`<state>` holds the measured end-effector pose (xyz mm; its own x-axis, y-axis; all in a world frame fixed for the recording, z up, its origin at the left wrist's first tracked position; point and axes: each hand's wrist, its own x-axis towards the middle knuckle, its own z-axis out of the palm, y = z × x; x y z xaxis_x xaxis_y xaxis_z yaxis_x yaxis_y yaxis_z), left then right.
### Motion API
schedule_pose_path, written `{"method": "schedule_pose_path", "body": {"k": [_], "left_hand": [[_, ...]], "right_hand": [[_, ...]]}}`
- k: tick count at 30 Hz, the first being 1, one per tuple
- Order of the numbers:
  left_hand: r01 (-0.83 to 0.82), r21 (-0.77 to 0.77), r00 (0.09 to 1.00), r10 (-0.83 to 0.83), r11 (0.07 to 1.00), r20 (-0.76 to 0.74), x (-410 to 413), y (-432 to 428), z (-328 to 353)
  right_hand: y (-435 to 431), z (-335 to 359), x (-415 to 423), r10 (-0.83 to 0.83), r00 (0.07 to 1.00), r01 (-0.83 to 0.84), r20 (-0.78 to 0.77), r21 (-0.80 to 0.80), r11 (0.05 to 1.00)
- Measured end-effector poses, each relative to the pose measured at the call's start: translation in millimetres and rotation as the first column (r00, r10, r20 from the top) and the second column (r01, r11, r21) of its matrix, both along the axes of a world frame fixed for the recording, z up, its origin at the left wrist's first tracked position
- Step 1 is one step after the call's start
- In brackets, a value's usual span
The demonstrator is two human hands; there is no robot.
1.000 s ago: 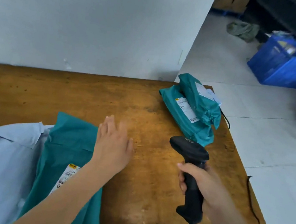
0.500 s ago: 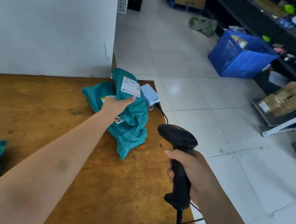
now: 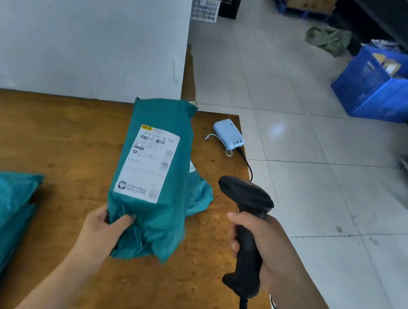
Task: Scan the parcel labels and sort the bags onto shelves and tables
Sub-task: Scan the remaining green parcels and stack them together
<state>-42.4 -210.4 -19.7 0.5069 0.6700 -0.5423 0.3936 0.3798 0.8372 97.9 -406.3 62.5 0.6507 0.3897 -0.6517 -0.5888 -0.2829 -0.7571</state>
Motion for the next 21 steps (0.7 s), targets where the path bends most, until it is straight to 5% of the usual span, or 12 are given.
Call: {"method": "schedule_pose_path", "body": {"k": [3,10,14,21], "left_hand": [[-0.047,0.038,0.994,0.051,0.998,-0.095,-77.0,-7.1,-15.7],[0.142,0.081,0.924,-0.103,0.986,-0.368,-147.9,16.8,-78.1],[0.05,0.066,0.941,-0.025,0.997,-0.338,-143.8,41.6,-85.7],[0.12,0.04,0.959,-0.106,0.992,-0.262,-111.3,46.1,-85.5]], "right_hand": [[27.4,-9.7,-21.2,0.112,0.993,-0.112,-0.024,-0.008,0.994],[86.5,-41.9,-100.7,0.388,0.916,-0.395,-0.105,-0.061,0.917],[104.5,-54.8,-136.4,0.39,0.911,-0.404,-0.133,-0.099,0.909],[130.1,-55.3,-155.9,0.272,0.96,-0.279,-0.07,-0.129,0.952]]}}
